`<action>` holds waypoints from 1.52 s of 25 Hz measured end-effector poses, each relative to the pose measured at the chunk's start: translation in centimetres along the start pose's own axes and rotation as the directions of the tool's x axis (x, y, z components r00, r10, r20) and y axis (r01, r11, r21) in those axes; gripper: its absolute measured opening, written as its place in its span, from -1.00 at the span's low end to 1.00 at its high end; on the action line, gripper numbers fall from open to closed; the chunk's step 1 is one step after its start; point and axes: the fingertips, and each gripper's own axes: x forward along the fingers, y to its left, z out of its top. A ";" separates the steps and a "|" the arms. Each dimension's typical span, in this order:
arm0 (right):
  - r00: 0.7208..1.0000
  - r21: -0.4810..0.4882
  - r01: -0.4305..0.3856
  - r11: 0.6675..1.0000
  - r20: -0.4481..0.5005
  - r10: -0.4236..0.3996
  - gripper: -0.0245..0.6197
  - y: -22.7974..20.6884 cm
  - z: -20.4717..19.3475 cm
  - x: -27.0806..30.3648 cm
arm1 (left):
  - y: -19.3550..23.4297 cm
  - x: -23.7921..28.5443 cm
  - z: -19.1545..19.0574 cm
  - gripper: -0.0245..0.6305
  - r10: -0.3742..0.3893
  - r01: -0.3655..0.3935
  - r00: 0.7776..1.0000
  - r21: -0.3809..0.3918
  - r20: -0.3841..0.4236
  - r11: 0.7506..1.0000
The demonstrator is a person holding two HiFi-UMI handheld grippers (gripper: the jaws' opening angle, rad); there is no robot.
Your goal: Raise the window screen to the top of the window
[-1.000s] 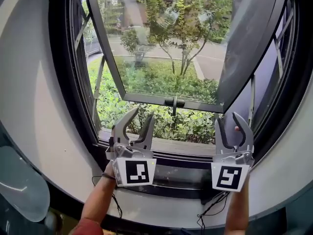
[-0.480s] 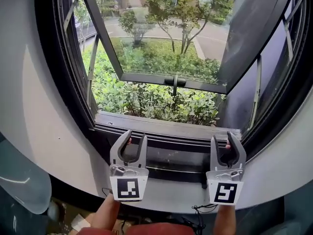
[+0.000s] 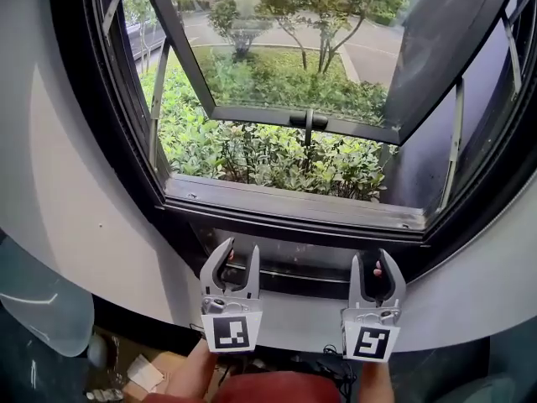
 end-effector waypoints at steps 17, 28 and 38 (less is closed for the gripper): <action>1.000 0.057 -0.024 0.998 -0.010 0.025 -0.90 1.7 -0.7 0.2 | -1.6 0.3 -1.0 -0.91 -0.047 0.049 0.998 0.046 -0.031 0.998; 1.000 0.044 -0.026 0.999 -0.006 0.026 -0.90 1.5 -0.5 0.3 | -2.0 0.5 -0.5 -0.91 -0.055 0.056 0.998 0.026 -0.019 0.998; 1.000 0.035 -0.017 0.999 0.001 0.017 -0.90 1.1 -0.3 0.4 | -2.5 0.7 -0.3 -0.91 -0.057 0.057 0.998 0.009 -0.017 0.998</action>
